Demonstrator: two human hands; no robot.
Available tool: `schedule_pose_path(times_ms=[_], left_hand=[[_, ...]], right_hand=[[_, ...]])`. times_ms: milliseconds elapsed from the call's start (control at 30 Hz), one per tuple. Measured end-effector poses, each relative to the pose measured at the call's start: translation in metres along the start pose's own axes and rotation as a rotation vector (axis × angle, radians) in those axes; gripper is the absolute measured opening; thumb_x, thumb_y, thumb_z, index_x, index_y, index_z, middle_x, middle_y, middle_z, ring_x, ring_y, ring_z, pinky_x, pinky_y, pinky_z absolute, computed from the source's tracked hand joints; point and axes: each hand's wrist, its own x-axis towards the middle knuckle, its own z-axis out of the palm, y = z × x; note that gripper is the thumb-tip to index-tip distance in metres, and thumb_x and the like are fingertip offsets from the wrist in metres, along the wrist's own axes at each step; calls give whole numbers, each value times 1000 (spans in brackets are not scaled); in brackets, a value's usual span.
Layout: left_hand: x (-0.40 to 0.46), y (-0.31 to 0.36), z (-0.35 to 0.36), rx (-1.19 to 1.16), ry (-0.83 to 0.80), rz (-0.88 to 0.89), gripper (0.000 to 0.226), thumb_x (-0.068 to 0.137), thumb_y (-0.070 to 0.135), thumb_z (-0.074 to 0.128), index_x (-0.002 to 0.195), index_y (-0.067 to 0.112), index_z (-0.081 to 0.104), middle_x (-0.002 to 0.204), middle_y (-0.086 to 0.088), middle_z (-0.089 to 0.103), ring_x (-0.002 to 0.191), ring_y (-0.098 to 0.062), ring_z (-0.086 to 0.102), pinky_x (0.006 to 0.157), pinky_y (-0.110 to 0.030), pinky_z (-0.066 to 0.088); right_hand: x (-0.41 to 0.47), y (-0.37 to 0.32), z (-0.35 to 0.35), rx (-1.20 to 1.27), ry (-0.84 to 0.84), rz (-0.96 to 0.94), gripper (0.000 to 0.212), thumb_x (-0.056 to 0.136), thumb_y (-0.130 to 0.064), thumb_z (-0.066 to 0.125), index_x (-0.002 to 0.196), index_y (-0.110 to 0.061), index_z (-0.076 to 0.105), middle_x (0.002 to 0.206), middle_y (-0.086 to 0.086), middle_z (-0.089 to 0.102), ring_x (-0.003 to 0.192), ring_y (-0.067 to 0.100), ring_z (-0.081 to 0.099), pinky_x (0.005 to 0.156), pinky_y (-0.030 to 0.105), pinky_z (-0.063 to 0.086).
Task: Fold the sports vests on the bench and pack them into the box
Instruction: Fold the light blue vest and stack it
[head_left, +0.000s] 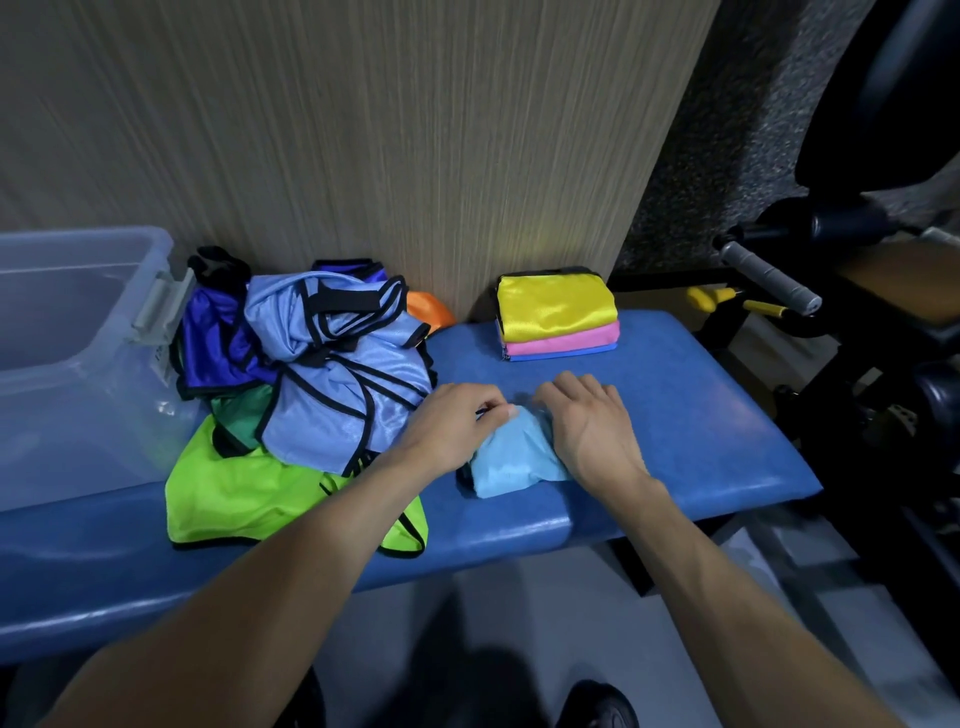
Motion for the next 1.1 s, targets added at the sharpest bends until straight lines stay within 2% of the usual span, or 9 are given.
schedule_pose_path(times_ms=[100,200,333,400,500,700,833,967,1100], left_hand=[[-3,-2,-5,2,-35,70,24,101,41,59,119,30,67,106,9,63,101,-12,61,90,-44,52],[-14,10,-20,79,-81,178,49,100,50,55,147,38,46,139,11,48,125,-15,46,108,-39,41],[-38,30,-19,340,-374,152,104,78,81,58,160,45,4,166,12,9,148,-14,16,122,-42,23],[-46,26,-14,432,-396,184,104,83,76,58,160,42,-4,168,10,3,149,-14,11,122,-40,20],[-46,12,-17,434,-316,255,84,97,54,52,162,38,1,168,8,11,149,-18,21,120,-34,26],[-45,-9,-16,381,-244,282,82,95,26,62,161,38,15,163,8,28,144,-15,33,114,-35,37],[-39,-20,-14,287,-234,295,80,95,20,65,160,39,23,156,12,36,136,-13,40,109,-35,41],[-35,-21,-9,247,-200,308,77,92,9,63,156,38,32,146,11,45,126,-15,46,104,-36,43],[-27,-18,-13,63,-188,194,81,82,-7,50,144,45,43,133,13,55,117,-14,48,98,-40,44]], right_hand=[[-6,8,-2,108,-73,-6,49,87,-28,26,104,-17,71,87,3,59,78,30,55,66,37,42],[-9,11,-2,159,-159,44,54,87,-28,23,113,-18,69,102,4,64,89,31,56,75,44,49],[-7,11,-6,185,-196,89,49,90,-23,28,119,-18,67,109,6,63,98,31,55,84,43,47],[-7,11,-7,175,-199,95,40,95,-15,36,121,-21,67,105,6,59,98,30,53,79,42,47],[-5,12,-6,206,-193,103,39,94,-3,43,123,-17,67,104,10,59,98,33,52,79,42,45],[-9,14,-5,313,-125,95,40,91,-2,47,124,-16,65,114,7,56,103,32,53,85,45,49],[-22,29,-12,331,-153,-64,41,103,-41,36,136,-26,56,129,-3,52,112,24,53,97,45,46],[-33,44,-22,285,-403,-138,89,84,-82,46,158,-37,25,154,-8,33,139,11,34,118,34,29],[-30,44,-19,306,-338,-140,88,82,-65,64,157,-36,28,149,-9,38,133,12,39,113,36,36]])
